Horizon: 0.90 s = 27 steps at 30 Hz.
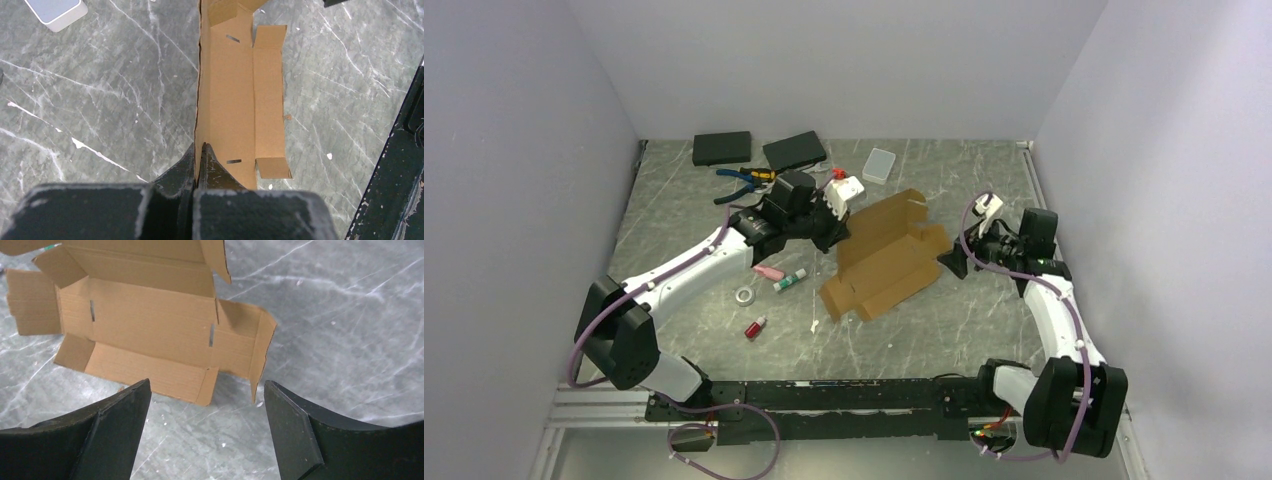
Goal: Fold the paper box
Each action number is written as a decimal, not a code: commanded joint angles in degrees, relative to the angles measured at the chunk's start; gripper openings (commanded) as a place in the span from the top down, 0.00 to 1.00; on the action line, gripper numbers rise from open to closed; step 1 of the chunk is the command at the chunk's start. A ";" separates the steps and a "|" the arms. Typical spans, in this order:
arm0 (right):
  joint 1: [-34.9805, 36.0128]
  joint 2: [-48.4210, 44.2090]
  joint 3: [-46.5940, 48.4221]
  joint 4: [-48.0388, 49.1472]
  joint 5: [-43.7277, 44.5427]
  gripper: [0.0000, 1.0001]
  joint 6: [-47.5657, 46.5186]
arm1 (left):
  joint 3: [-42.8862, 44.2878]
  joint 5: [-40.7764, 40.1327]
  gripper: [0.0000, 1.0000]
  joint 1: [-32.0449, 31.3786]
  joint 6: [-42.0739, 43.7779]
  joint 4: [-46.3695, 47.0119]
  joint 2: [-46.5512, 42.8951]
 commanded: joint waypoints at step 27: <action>36.62 3.55 -10.68 0.30 23.01 0.15 -58.56 | 3.53 8.74 1.00 7.12 -6.50 -1.68 4.78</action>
